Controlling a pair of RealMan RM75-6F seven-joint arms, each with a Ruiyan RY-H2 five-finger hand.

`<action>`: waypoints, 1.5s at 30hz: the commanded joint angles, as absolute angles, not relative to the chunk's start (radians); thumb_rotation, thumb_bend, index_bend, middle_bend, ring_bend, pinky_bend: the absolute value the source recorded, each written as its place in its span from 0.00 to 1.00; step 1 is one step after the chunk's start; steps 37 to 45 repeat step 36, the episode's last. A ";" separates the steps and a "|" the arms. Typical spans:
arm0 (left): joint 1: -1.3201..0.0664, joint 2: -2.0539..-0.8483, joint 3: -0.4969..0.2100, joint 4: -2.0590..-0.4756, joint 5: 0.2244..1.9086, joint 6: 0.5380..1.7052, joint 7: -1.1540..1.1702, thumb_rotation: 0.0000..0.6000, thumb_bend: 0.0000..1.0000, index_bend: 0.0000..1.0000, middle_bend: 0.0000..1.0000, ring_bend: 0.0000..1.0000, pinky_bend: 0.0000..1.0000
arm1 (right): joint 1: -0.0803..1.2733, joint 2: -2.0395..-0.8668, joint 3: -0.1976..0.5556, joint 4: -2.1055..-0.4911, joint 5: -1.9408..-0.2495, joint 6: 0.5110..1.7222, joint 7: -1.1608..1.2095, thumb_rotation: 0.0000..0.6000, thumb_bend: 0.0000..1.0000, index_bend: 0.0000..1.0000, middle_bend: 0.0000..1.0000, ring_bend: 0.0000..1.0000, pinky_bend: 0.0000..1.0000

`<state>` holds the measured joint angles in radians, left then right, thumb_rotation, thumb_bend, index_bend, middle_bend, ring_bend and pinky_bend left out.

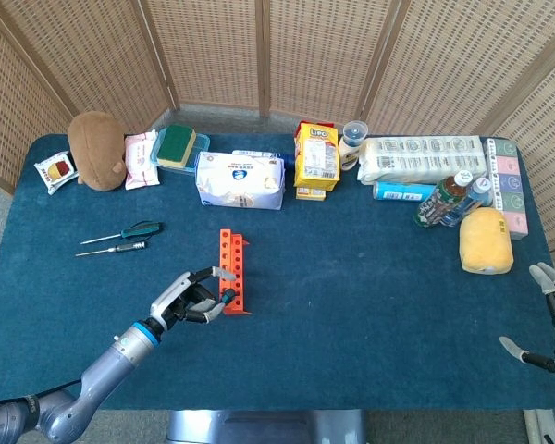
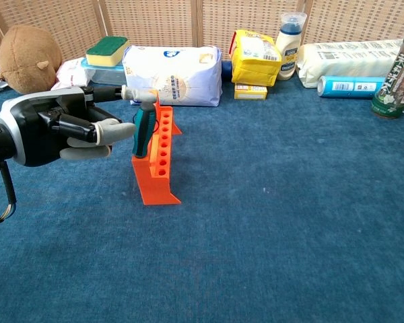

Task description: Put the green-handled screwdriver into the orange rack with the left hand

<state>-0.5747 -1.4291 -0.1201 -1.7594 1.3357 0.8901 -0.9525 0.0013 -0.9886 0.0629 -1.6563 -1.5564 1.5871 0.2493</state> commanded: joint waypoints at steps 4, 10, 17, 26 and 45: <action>-0.567 -1.427 -0.119 -1.769 1.345 0.902 -0.926 1.00 0.35 0.27 1.00 1.00 1.00 | 0.001 -0.989 0.062 -1.658 -1.559 1.588 0.246 1.00 0.15 0.06 0.07 0.04 0.00; -0.543 -1.395 -0.113 -1.804 1.371 0.940 -0.903 1.00 0.35 0.27 1.00 1.00 1.00 | 0.001 -0.990 0.062 -1.659 -1.558 1.587 0.241 1.00 0.15 0.06 0.06 0.04 0.00; -0.490 -1.280 -0.066 -1.905 1.434 1.016 -0.787 1.00 0.32 0.21 0.92 0.89 0.98 | 0.005 -0.997 0.059 -1.660 -1.564 1.582 0.220 1.00 0.15 0.06 0.06 0.04 0.00; -0.424 -1.100 0.007 -1.870 1.622 1.139 -0.866 1.00 0.19 0.00 0.00 0.06 0.41 | 0.003 -1.007 0.060 -1.660 -1.564 1.588 0.189 1.00 0.15 0.06 0.06 0.04 0.00; -0.262 -1.076 0.044 -1.659 1.675 1.406 -0.620 1.00 0.15 0.00 0.00 0.03 0.09 | 0.001 -1.031 0.062 -1.676 -1.568 1.599 0.102 1.00 0.15 0.06 0.06 0.04 0.00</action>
